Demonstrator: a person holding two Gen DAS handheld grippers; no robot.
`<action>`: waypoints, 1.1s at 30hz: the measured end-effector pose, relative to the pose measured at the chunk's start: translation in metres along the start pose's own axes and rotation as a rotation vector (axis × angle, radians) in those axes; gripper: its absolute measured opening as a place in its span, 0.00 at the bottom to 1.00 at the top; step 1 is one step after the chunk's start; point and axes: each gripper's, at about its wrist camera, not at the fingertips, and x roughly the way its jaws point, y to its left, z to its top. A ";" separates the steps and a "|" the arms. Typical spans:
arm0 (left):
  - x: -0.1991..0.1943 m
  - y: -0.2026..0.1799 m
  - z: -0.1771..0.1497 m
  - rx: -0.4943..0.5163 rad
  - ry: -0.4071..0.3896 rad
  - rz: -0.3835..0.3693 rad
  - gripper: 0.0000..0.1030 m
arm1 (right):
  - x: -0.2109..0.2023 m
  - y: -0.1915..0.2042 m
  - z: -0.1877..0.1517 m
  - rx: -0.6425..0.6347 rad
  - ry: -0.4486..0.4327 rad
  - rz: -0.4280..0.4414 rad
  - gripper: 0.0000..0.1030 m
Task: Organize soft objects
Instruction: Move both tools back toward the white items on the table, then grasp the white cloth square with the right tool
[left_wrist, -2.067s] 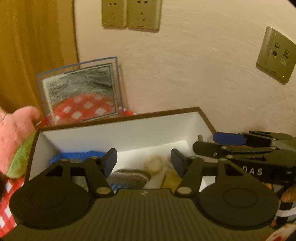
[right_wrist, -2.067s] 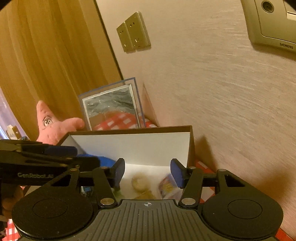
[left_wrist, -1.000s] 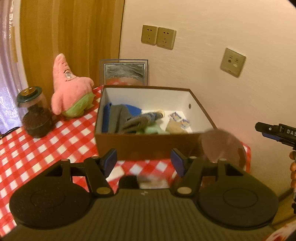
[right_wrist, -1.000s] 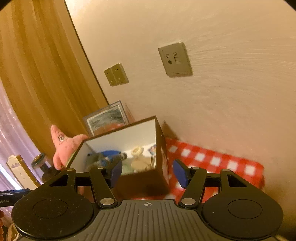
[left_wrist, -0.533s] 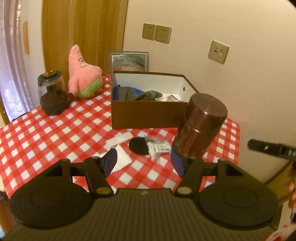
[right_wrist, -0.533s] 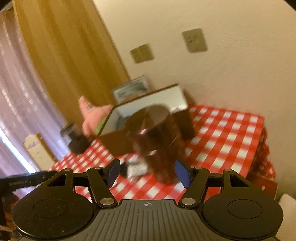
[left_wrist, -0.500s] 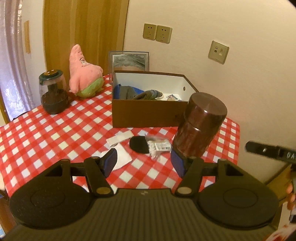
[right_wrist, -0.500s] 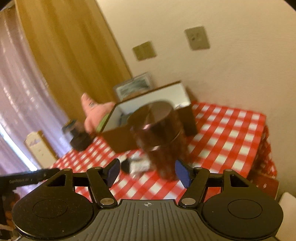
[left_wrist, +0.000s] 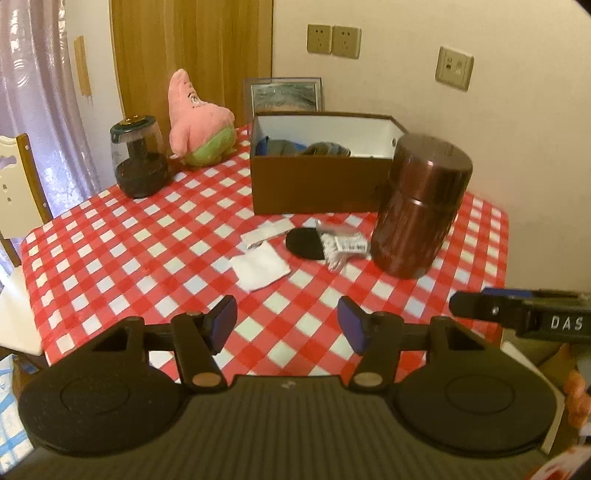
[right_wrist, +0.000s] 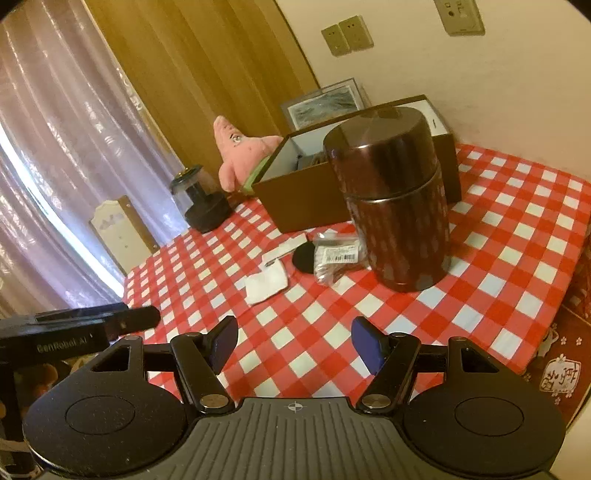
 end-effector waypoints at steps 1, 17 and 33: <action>0.000 0.000 -0.001 0.007 0.004 0.004 0.56 | 0.000 0.001 -0.001 -0.007 -0.003 0.001 0.66; 0.087 0.061 0.019 0.215 0.085 -0.146 0.54 | 0.079 0.039 -0.016 0.050 -0.036 -0.175 0.66; 0.191 0.151 0.034 0.353 0.170 -0.333 0.52 | 0.215 0.108 -0.012 0.059 -0.011 -0.397 0.66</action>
